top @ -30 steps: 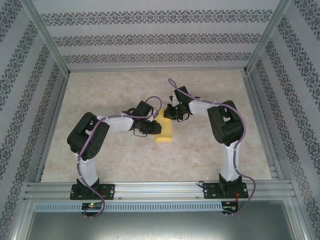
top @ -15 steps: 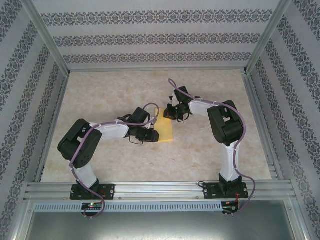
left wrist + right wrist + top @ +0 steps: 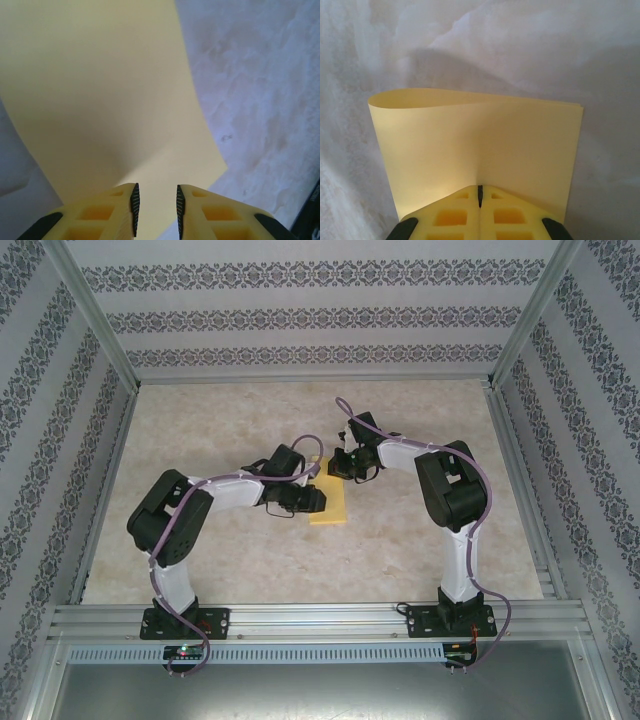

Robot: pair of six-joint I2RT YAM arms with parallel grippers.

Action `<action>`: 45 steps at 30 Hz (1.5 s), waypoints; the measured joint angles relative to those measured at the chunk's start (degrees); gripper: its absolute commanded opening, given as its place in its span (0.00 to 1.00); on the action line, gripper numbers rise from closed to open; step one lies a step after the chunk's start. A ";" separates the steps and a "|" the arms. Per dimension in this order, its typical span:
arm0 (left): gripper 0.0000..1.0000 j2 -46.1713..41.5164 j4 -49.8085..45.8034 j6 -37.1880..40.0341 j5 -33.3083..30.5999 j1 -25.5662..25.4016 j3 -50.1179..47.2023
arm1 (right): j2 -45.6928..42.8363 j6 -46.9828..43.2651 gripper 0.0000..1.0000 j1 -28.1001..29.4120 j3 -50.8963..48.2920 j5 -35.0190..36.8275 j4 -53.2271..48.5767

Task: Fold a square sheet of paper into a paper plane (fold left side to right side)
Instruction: First fold the square sheet of paper in half at the center of the table, then hold the square sheet of paper at the center of the table.

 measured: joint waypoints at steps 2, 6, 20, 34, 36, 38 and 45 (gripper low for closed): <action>0.29 0.50 -0.02 0.00 -0.02 0.00 -0.20 | -0.02 -0.02 0.00 0.00 0.13 0.17 -0.26; 0.29 0.42 0.02 0.04 0.17 -0.07 -1.60 | 0.00 -0.15 0.00 0.00 0.22 0.35 -0.55; 0.30 -8.31 -2.67 0.24 1.38 -0.98 -9.70 | -0.02 -0.44 0.00 0.00 0.70 0.76 -1.70; 0.30 -6.82 -2.51 -0.17 4.22 3.43 1.51 | -0.02 -1.29 0.00 0.00 1.05 1.22 -2.40; 0.30 -3.37 -2.34 -0.13 4.28 3.43 3.74 | -0.02 -1.29 0.00 0.00 1.07 1.22 -2.49; 0.30 0.39 -2.12 -0.13 4.48 3.43 5.66 | -0.02 -1.29 0.00 0.00 1.07 1.25 -2.51; 0.30 8.15 -1.18 -0.20 5.88 3.43 7.82 | -0.04 -1.29 0.00 0.00 1.07 1.20 -2.40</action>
